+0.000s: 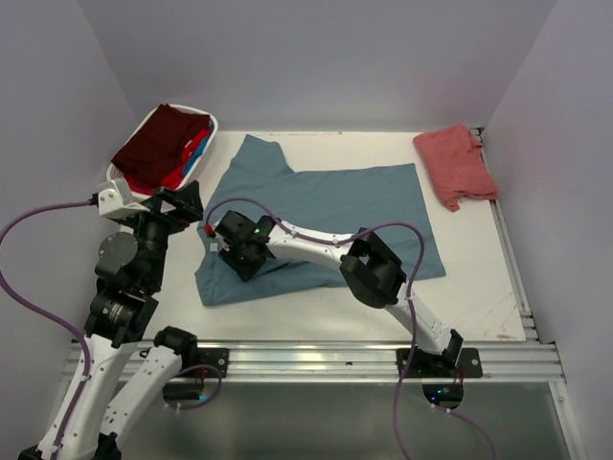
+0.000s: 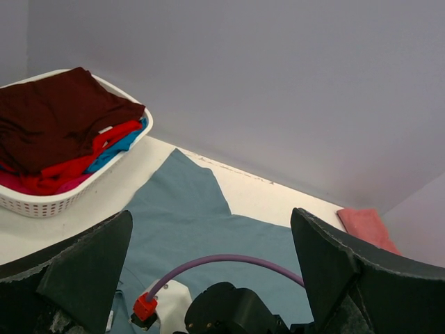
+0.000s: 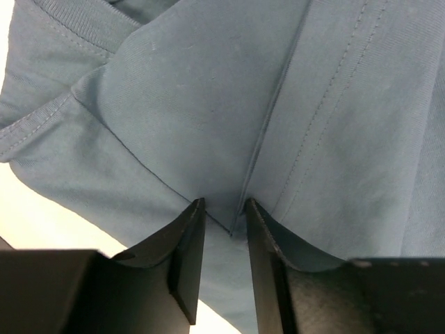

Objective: Fold and stack the t-shirts
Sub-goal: Fold the tshirt

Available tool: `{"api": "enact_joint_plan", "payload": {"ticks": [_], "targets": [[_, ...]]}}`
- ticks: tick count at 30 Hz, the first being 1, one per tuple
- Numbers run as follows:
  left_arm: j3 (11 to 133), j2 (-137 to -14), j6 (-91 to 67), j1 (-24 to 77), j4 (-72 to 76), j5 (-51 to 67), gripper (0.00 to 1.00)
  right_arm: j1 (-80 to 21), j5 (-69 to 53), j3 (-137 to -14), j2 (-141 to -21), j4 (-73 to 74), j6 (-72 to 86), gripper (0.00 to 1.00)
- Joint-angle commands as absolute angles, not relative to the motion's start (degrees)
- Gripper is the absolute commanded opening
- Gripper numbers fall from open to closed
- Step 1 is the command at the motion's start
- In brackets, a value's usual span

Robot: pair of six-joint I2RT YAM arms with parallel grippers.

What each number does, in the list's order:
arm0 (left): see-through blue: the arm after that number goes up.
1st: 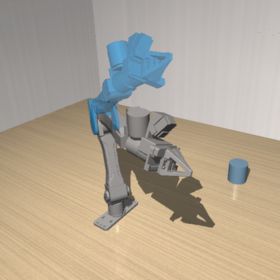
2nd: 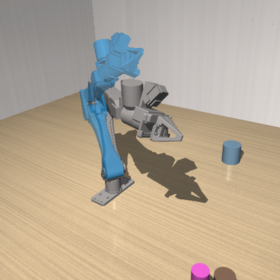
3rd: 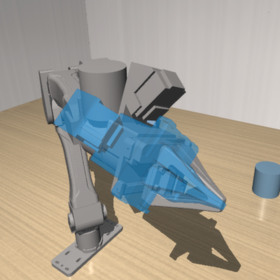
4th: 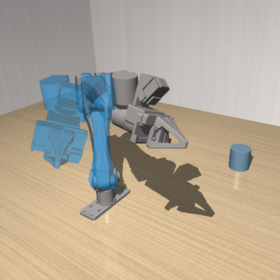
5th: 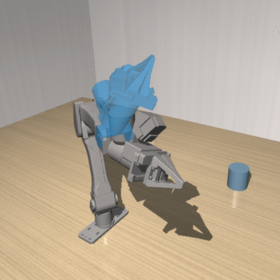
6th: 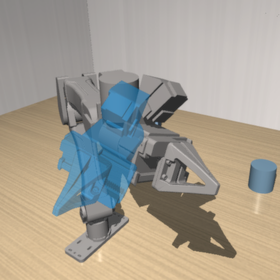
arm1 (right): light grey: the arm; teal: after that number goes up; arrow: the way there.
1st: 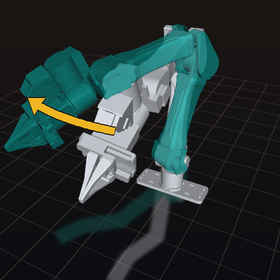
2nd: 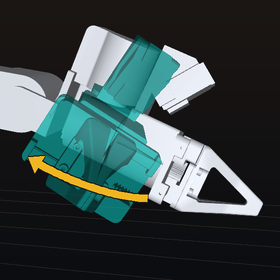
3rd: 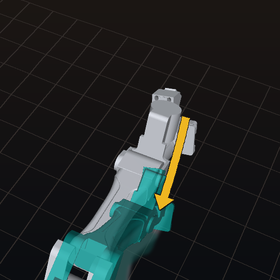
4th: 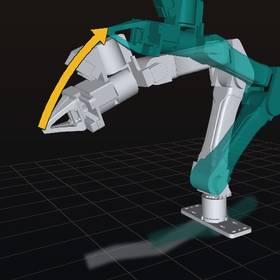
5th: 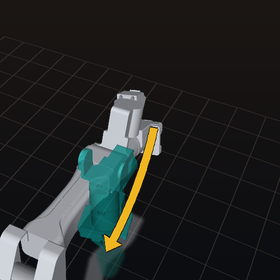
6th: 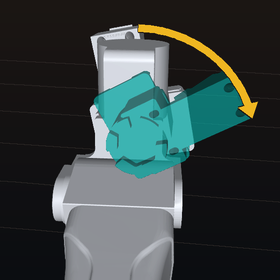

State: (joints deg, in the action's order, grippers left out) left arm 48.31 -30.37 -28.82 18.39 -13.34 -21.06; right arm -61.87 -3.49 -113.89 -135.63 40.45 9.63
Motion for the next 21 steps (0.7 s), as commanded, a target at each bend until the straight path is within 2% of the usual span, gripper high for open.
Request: {"api": "enact_joint_plan", "payload": {"ticks": [1,21], "targets": [[50.8,-31.11,-27.33,18.11,-13.45,-21.27,1.0,-61.79,2.2,-113.56,-135.8,44.91,8.88,0.36],[50.01,-31.38,-27.86,18.11,-14.59,-21.36,1.0,-62.05,5.36,-105.91,-124.28,40.61,5.36,0.37]]}}
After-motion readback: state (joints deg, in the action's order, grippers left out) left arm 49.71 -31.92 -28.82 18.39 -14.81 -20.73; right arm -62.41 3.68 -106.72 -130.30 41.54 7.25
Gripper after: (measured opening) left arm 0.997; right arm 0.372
